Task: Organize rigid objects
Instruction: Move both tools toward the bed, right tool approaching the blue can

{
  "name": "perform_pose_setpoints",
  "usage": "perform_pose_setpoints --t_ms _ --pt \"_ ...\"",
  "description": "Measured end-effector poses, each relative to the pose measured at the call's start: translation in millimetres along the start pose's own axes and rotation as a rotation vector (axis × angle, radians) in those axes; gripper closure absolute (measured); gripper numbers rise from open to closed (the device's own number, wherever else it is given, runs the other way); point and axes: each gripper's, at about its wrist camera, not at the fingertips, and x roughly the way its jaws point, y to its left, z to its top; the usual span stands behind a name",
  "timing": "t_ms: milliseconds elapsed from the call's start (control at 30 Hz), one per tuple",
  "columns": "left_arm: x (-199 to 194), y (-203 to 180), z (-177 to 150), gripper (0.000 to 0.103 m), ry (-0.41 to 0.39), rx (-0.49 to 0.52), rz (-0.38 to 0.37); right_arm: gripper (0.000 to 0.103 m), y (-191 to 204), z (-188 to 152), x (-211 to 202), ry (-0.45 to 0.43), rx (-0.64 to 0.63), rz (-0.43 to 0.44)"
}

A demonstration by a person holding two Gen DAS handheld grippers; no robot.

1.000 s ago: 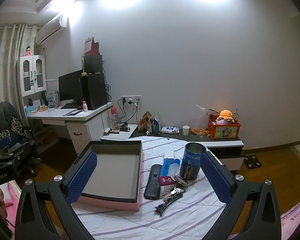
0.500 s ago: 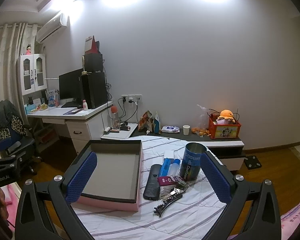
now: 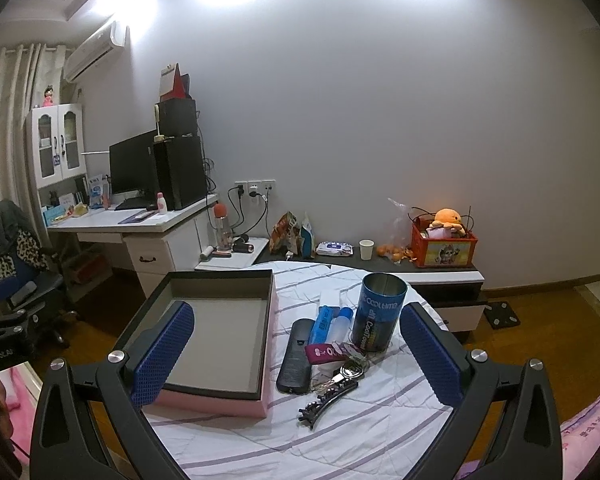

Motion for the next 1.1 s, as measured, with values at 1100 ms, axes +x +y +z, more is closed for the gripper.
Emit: perform_pose_setpoints --t_ms 1100 --pt "5.2 -11.6 -8.2 0.0 0.036 0.052 -0.032 0.0 -11.4 -1.1 -6.5 0.012 0.02 -0.061"
